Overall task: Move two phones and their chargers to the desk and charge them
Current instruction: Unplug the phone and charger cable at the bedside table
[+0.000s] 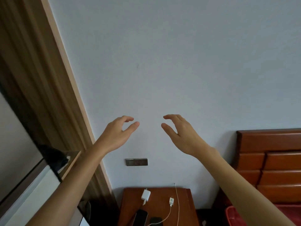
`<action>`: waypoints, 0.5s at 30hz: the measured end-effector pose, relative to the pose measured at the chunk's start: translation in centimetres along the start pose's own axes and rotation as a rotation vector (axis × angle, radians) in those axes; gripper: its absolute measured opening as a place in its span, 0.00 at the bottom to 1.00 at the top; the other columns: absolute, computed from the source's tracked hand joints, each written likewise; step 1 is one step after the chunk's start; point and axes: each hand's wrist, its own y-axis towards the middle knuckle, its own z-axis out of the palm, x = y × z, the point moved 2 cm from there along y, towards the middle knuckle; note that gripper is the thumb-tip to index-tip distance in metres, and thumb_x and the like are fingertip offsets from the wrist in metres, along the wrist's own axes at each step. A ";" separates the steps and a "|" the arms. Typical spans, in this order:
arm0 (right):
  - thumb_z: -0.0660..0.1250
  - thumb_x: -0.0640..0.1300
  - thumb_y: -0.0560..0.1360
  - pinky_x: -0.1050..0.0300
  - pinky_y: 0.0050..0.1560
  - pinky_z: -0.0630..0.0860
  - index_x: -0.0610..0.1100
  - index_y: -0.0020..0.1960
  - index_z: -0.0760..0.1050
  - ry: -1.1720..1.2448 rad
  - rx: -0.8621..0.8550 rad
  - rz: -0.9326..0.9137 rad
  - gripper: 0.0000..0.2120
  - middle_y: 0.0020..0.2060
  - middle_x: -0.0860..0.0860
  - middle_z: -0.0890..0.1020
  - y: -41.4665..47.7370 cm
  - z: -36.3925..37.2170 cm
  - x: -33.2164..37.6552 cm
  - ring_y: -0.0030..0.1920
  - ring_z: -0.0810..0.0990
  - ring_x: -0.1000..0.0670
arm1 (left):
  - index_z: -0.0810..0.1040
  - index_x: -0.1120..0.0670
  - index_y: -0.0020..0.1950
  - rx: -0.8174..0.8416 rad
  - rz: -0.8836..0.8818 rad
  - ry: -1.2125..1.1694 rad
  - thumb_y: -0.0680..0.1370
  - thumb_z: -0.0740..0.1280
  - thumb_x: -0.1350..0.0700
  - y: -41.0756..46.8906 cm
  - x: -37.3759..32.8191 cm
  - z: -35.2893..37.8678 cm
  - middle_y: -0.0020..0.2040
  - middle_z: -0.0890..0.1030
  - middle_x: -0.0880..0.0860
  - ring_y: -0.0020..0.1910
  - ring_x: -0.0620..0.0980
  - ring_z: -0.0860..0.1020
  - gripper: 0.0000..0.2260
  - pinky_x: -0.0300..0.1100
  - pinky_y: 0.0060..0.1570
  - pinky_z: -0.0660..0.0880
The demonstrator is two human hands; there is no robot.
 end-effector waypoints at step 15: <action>0.47 0.73 0.75 0.60 0.66 0.64 0.55 0.72 0.67 0.146 0.219 0.340 0.34 0.70 0.57 0.72 0.9 14.7 -14.9 0.69 0.69 0.57 | 0.76 0.48 0.67 0.193 -0.263 -0.132 0.80 0.63 0.41 4.9 13.8 13.8 0.64 0.78 0.43 0.61 0.38 0.73 0.19 0.31 0.55 0.68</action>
